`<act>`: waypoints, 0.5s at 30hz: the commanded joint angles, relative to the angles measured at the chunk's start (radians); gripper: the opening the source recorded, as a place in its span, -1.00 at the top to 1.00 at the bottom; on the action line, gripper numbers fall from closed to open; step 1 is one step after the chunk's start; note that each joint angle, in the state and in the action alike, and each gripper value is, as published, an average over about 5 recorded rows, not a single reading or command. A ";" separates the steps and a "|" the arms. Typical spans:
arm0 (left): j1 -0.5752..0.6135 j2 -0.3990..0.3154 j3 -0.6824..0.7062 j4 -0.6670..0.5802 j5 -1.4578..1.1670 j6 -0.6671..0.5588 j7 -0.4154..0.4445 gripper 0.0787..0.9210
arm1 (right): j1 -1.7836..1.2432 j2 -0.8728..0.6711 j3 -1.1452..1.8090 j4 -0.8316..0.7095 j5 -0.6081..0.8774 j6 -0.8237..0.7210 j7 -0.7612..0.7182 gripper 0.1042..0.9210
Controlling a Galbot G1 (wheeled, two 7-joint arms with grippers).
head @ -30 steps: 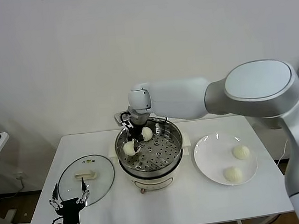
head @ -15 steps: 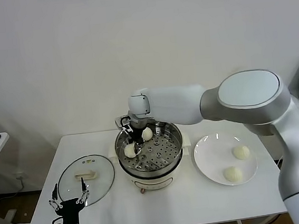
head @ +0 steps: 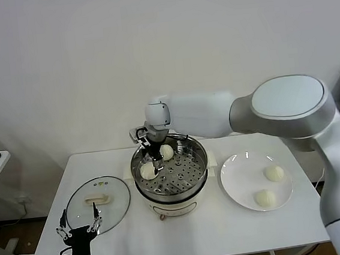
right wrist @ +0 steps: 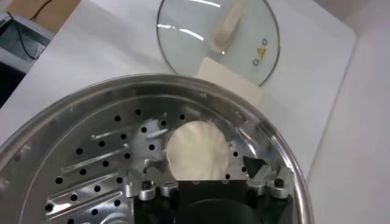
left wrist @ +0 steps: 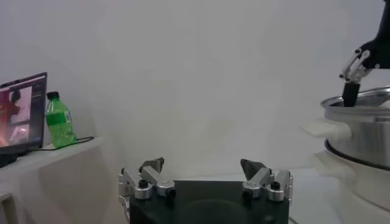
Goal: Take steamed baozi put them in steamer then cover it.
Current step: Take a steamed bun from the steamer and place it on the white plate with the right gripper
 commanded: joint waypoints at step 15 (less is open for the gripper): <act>0.028 0.013 0.017 0.015 0.034 -0.012 -0.001 -0.77 | 0.298 -0.560 0.097 0.087 -0.359 0.270 -0.192 -0.76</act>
